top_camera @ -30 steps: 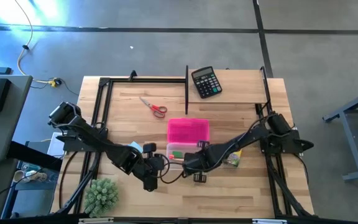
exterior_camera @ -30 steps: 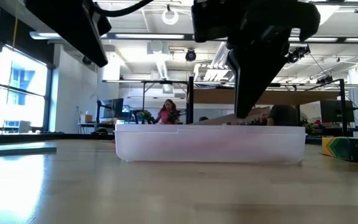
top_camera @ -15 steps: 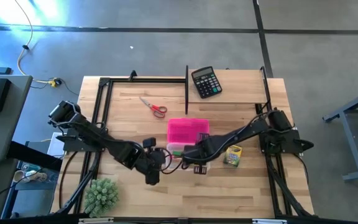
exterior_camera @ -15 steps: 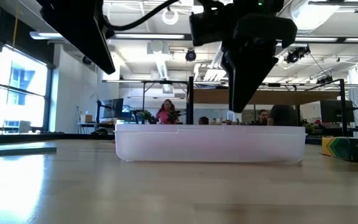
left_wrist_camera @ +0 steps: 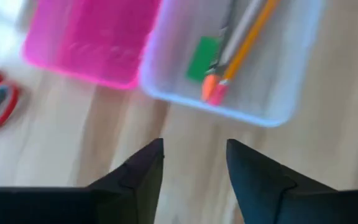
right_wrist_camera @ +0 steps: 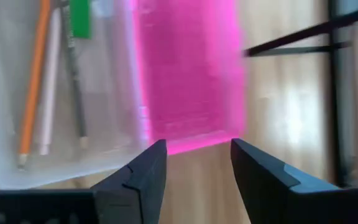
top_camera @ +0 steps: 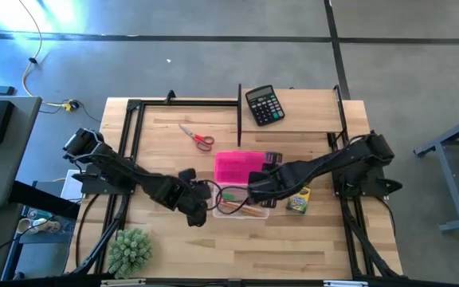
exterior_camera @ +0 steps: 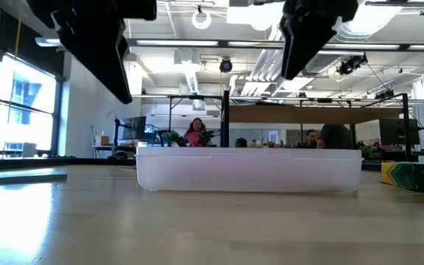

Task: Pack school essentials
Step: Put the red scissors into the pink supply box

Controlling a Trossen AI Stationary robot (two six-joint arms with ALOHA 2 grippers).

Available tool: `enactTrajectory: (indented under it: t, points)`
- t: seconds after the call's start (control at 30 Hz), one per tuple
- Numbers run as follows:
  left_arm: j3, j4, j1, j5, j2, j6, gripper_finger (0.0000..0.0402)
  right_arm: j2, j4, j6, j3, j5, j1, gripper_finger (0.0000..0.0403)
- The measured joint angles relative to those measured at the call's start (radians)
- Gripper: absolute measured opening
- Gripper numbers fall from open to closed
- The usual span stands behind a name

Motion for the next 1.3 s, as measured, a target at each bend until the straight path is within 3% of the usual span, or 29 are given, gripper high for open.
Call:
enactTrajectory:
  t: [0.2,0.33,0.67,1.3]
  points:
    - [0.000,-0.148,0.051,-0.079,0.000,-0.016,0.0190,-0.106,-0.064,0.008,0.000,0.092,0.000,0.0170]
    - [0.000,-0.219,0.110,-0.075,0.000,0.020,0.0193,-0.164,-0.084,0.010,0.000,0.110,-0.001,0.0170]
    - [0.000,-0.200,0.345,-0.069,0.000,0.292,0.0191,-0.227,-0.132,0.004,0.000,0.114,-0.024,0.0170]
    - [0.000,0.034,0.773,0.358,0.001,1.083,0.0183,-0.261,-0.208,-0.045,0.000,0.113,-0.142,0.0170]
